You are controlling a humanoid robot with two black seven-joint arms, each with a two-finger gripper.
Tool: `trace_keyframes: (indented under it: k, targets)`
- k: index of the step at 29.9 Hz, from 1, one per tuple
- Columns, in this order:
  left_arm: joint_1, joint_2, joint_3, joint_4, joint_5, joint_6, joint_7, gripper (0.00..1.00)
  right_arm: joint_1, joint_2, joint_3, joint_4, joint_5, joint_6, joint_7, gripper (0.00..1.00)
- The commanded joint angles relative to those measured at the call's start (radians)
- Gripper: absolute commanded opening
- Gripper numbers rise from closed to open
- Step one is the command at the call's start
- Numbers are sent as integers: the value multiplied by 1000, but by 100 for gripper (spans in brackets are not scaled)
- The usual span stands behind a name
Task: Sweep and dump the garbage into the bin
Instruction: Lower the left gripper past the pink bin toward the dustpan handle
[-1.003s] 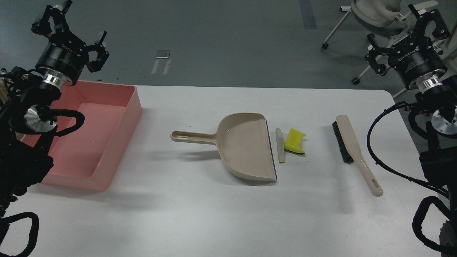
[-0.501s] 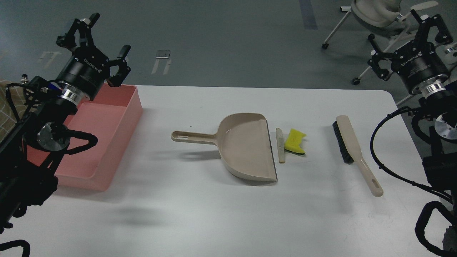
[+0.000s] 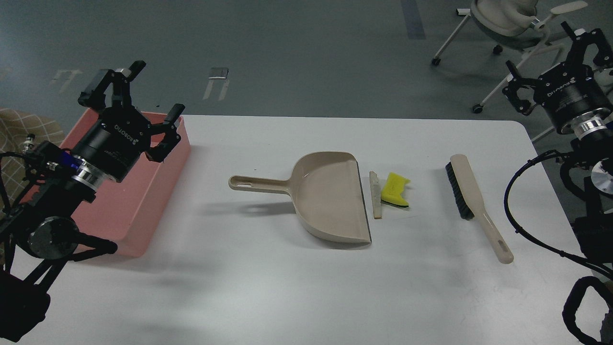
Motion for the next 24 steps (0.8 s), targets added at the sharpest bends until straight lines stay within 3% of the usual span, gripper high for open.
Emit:
trace_keyframes:
  k: [1, 18, 24]
  targets:
    - [76, -16, 2, -19, 84, 20, 0, 98, -8, -5, 0, 21, 0, 0, 0, 100]
    - [288, -99, 25, -66, 351, 21, 2, 98, -31, -10, 8, 23, 0, 0, 0, 100]
    - [288, -155, 98, -66, 470, 64, 5, 98, -33, 1, 8, 23, 0, 0, 0, 100]
